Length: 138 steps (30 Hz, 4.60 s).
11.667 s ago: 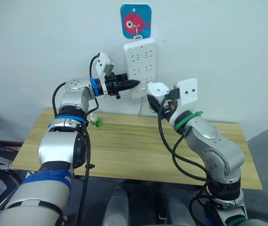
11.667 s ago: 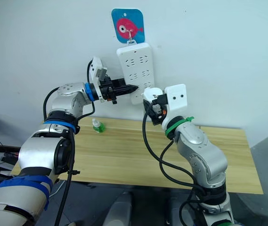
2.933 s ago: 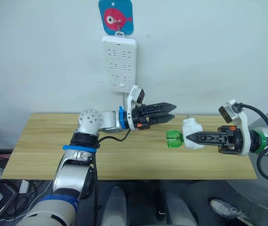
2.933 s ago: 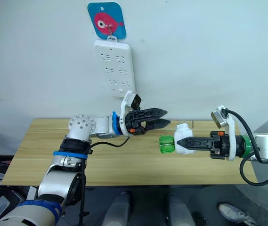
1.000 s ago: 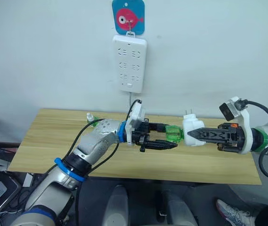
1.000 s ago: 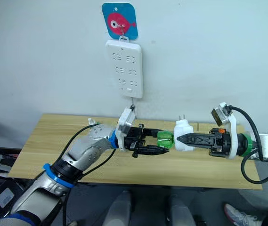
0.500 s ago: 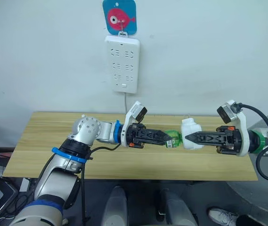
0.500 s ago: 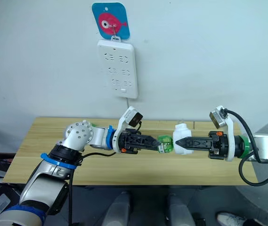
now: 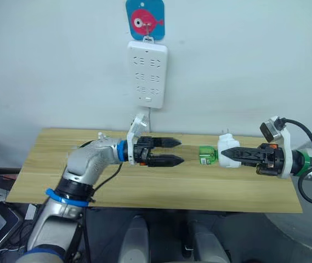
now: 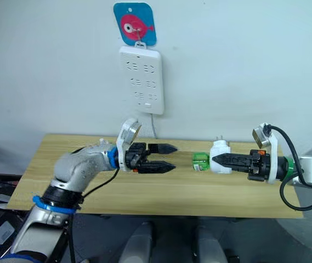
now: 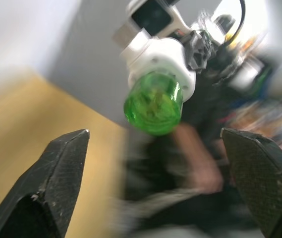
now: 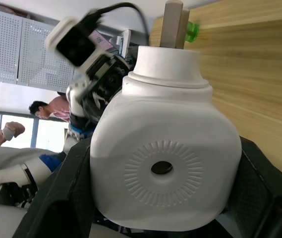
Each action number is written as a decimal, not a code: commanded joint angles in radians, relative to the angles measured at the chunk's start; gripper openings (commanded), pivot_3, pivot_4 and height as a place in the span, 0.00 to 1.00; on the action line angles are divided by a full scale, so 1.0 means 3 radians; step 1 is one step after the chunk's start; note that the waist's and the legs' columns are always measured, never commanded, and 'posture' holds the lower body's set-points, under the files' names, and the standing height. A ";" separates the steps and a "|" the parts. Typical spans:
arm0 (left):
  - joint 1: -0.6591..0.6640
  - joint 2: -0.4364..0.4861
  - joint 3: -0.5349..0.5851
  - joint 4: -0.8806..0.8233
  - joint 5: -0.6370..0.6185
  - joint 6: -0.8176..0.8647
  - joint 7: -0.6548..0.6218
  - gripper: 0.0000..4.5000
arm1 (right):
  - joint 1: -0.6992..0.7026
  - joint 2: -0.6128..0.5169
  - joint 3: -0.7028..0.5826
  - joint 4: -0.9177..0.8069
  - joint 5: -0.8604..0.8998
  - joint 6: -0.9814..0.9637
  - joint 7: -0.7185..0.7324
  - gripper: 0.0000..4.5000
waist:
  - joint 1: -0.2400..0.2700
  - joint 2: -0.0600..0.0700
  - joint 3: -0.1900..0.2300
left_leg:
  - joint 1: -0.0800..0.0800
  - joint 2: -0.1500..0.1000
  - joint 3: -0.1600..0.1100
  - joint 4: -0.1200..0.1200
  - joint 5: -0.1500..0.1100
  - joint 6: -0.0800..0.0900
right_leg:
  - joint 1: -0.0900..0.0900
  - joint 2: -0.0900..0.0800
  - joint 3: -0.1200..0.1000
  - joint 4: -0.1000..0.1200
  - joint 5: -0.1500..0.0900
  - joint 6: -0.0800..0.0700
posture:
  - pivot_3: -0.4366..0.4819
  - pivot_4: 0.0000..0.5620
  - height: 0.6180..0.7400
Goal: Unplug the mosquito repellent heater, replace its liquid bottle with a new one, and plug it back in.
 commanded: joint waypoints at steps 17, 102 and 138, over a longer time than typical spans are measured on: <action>-0.0623 -0.0703 -0.0075 0.2096 0.2295 -0.5731 0.1051 1.00 | -0.0271 0.0217 -0.0114 -0.0059 0.0082 0.0109 -0.0059 0.67 | 0.0162 0.0000 0.0000 | -0.0001 0.0000 0.0017 0.0001 0.0000 0.0001 | -0.0003 0.0000 0.0016 -0.0002 0.0006 0.0009 | 0.76 0.42 1.00; -0.0142 -0.0528 0.0021 0.1125 0.1556 -0.4635 0.0262 1.00 | -0.0180 0.0139 -0.0228 0.0033 0.0082 0.0128 0.0130 0.67 | 0.0155 0.0007 0.0012 | 0.0000 -0.0014 -0.0002 -0.0010 -0.0002 0.0012 | 0.0011 -0.0007 0.0011 -0.0017 -0.0008 0.0001 | 0.77 0.43 1.00; -0.0899 -0.0516 -0.0402 0.2291 0.3001 -0.6092 0.2300 0.50 | -0.0301 0.0399 -0.0176 -0.0216 0.0082 0.0149 0.0117 0.67 | 0.0238 0.0007 0.0012 | 0.0001 -0.0017 -0.0001 -0.0002 -0.0002 0.0012 | 0.0012 -0.0007 0.0012 -0.0005 -0.0001 0.0015 | 0.74 0.41 1.00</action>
